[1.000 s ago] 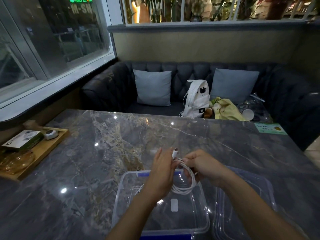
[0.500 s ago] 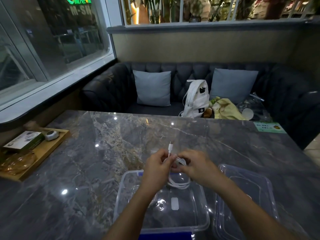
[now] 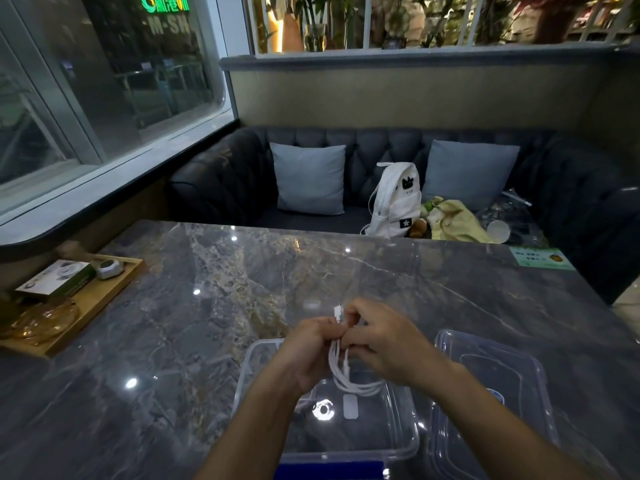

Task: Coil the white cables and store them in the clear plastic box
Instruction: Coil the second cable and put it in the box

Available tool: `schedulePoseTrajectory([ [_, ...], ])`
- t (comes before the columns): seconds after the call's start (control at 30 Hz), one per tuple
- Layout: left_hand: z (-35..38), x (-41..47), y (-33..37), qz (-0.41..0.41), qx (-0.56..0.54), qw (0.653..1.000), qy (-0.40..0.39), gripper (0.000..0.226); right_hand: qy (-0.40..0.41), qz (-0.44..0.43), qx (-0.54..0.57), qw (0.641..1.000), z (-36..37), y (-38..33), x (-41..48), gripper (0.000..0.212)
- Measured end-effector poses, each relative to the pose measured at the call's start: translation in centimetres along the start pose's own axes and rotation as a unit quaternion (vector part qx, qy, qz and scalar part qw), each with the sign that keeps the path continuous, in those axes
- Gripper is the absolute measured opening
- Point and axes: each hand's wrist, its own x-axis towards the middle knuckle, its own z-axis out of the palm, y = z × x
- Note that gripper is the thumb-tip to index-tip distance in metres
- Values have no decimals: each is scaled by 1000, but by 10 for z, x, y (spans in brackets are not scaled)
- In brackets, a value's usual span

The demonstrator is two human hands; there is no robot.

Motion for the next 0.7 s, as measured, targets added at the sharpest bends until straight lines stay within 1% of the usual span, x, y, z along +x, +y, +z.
schedulePoseTrajectory([
  [0.07,0,-1,1,6,-28,999,-38,31,35,35,84,995,0,0,0,5],
  [0.13,0,-2,2,19,-29,998,-61,37,73,89,182,977,-1,-1,-1,8],
  [0.23,0,-2,1,35,-21,997,-73,32,107,169,258,945,-1,-2,-4,11],
  [0.33,1,-2,-4,45,-45,995,-79,34,122,223,315,915,-2,-4,-7,14],
  [0.43,3,-4,-8,52,-50,994,-79,22,151,255,389,872,-2,-5,-8,24],
  [0.5,6,-5,-10,58,-46,995,-72,13,172,274,436,840,-3,-3,-9,27],
  [0.53,7,-5,-11,62,-40,995,-61,10,169,278,443,836,-3,-2,-10,28],
  [0.57,9,-5,-12,70,-22,996,-42,8,155,279,433,843,-3,-2,-10,29],
  [0.63,11,-4,-15,104,44,994,10,10,121,279,371,878,-2,-2,-11,31],
  [0.7,12,-4,-17,141,108,983,39,12,114,278,310,902,2,-3,-12,34],
])
